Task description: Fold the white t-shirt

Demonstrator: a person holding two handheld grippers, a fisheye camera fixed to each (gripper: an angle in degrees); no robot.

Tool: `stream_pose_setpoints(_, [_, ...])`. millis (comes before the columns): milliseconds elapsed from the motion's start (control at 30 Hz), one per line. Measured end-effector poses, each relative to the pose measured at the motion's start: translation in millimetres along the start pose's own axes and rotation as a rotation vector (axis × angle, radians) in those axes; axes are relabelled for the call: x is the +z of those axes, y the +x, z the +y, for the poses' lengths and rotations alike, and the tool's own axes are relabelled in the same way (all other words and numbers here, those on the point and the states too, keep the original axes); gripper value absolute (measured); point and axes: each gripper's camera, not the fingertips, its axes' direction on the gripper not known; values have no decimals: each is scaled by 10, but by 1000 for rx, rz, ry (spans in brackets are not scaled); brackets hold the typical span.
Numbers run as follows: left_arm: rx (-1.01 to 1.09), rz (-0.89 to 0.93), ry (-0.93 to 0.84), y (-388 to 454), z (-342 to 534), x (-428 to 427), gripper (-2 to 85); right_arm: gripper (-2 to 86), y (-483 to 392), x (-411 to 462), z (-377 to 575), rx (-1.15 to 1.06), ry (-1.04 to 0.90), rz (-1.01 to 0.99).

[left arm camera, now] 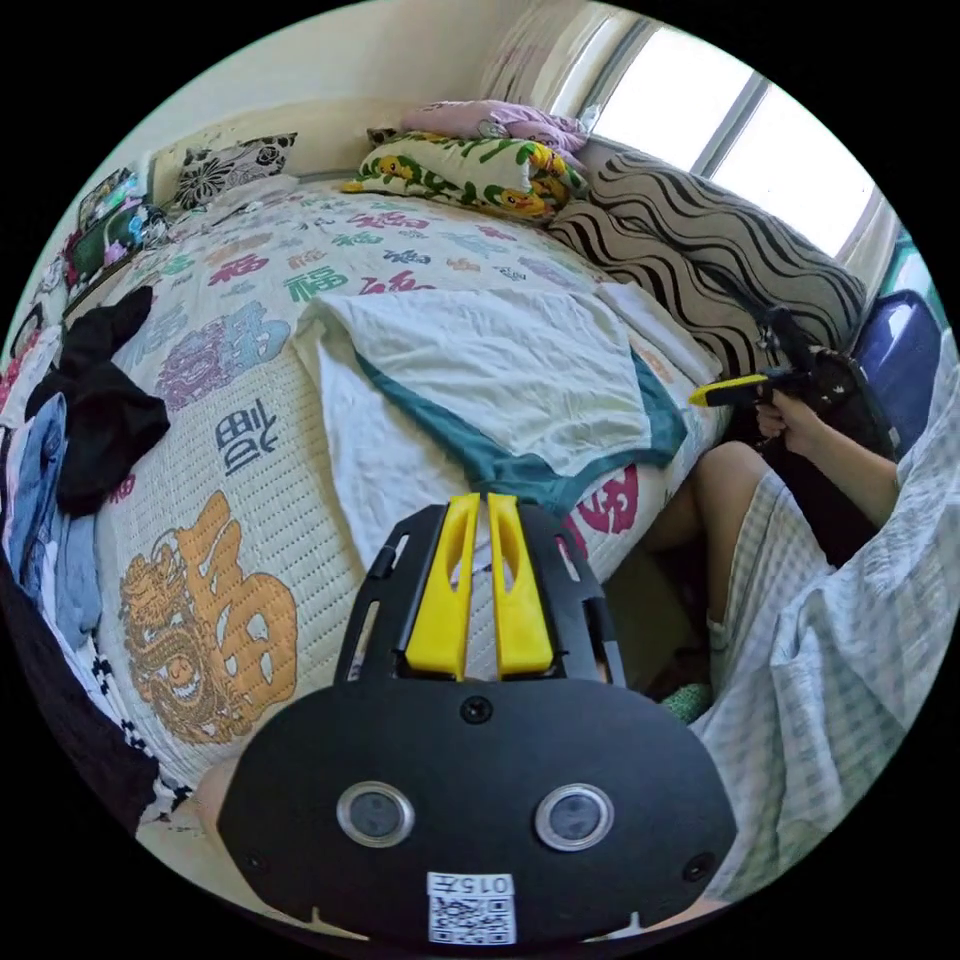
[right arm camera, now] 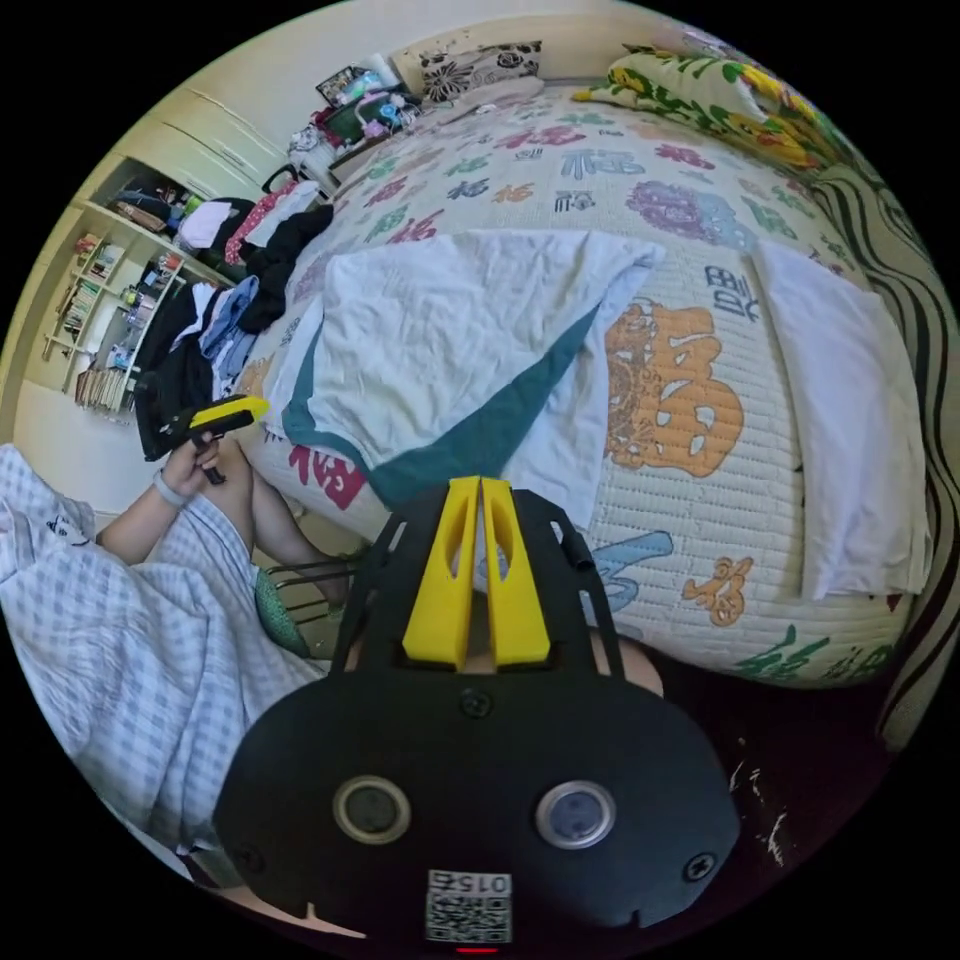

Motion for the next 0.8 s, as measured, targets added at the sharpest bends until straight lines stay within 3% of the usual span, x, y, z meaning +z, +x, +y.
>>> stream_pose_setpoints(133, [-27, 103, 111, 17, -109, -111, 14, -7, -60, 47, -47, -20, 84, -91])
stream_pose_setpoints(267, [23, 126, -47, 106, -211, 306, 19, -8, -27, 643, -159, 9, -123, -65])
stream_pose_setpoints(333, [-11, 107, -141, 51, -160, 465, 19, -7, 43, 706, -136, 49, -131, -65])
stream_pose_setpoints(500, [-134, 142, -17, -242, -55, 143, 34, 41, 544, 299, -34, 270, 86, 10])
stream_pose_setpoints(667, [-238, 63, 129, -760, -281, -155, 74, 80, 1282, 207, -469, 401, 141, -143])
stream_pose_setpoints(800, [-355, 58, 145, -1349, -668, -80, 94, 90, 1654, 420, -932, 437, 71, -205])
